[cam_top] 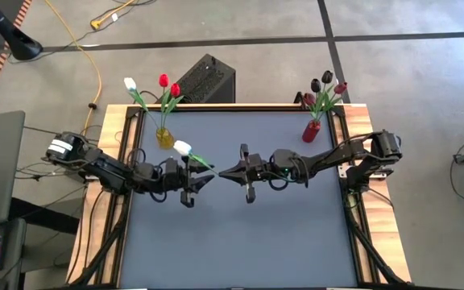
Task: Sort flowers into vase by color
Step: Put the white tulip into the yellow flower vase
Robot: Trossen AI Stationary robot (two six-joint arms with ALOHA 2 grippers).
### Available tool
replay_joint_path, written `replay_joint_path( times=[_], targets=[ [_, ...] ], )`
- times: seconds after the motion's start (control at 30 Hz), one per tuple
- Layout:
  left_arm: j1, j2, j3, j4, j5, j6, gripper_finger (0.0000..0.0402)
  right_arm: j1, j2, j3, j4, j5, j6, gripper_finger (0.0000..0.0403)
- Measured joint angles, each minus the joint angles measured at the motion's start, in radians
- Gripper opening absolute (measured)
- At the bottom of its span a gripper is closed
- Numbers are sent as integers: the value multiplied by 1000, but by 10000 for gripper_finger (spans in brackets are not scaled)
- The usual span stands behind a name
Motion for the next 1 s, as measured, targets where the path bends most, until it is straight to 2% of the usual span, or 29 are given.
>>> replay_joint_path(
  times=[0.27,0.53,0.67,0.87,1.0],
  targets=[
    [10,0,44,-76,12,-8,139,0,0,0,1,0,0,18],
    [9,0,48,-78,2,-1,134,0,0,0,1,0,2,20],
    [9,0,48,-77,-2,-1,100,0,0,0,1,0,2,22],
    [9,0,48,-77,-12,3,11,0,0,0,12,-7,3,30],
    [9,0,48,-77,-12,9,3,-2,0,0,12,-8,-2,65]
  ],
)
